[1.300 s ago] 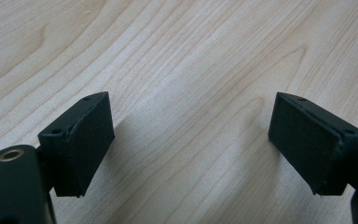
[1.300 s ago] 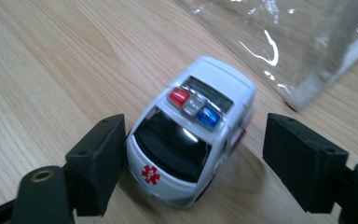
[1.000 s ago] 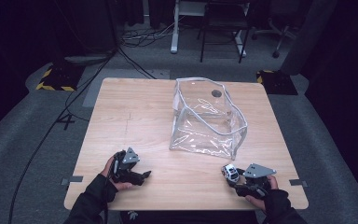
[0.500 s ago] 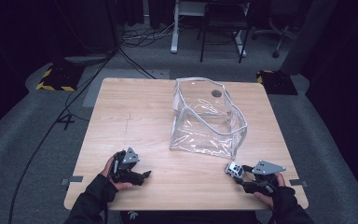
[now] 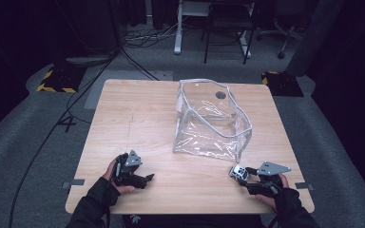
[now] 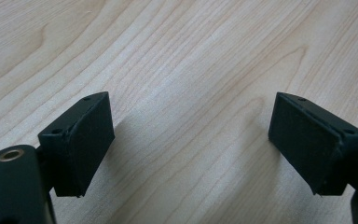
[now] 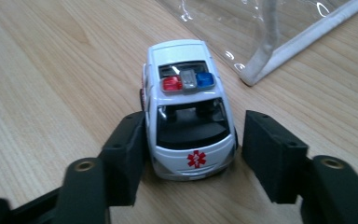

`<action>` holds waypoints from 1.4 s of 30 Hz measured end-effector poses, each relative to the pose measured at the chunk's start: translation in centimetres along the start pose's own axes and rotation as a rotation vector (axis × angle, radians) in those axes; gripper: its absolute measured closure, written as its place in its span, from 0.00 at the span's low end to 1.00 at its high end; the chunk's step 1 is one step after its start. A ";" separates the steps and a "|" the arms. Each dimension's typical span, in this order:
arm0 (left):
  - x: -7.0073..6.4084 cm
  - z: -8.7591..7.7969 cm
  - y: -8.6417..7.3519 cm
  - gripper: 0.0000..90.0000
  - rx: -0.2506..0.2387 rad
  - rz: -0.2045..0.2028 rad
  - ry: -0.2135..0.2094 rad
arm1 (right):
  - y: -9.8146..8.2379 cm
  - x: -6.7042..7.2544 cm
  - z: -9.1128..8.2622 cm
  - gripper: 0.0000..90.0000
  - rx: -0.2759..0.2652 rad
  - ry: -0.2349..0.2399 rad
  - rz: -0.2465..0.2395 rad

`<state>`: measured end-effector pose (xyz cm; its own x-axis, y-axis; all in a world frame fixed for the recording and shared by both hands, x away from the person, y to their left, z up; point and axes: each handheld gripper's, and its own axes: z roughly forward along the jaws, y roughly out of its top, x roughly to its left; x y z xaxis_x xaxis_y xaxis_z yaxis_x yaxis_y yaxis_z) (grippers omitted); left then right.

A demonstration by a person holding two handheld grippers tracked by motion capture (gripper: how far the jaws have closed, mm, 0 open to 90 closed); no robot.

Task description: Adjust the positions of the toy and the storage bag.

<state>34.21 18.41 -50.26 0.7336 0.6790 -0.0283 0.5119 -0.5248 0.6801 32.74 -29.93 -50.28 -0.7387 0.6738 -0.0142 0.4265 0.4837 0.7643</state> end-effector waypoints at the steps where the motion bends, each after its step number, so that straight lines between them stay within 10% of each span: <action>1: 0.0 0.0 0.0 0.16 0.000 0.000 0.000 | 0.0 0.1 0.0 0.50 0.000 0.004 -0.001; 15: 0.0 0.0 0.0 0.16 0.000 0.000 0.000 | -0.3 -0.4 -0.6 0.53 -0.015 0.021 -0.027; 42: 0.0 0.0 0.0 0.16 0.000 0.000 0.003 | -0.4 -2.7 -4.2 0.53 -0.183 -0.048 0.088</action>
<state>34.21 18.42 -50.25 0.7324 0.6804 -0.0264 0.5119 -0.5246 0.6803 32.36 -34.26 -47.87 -0.6755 0.7367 0.0307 0.3832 0.3152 0.8682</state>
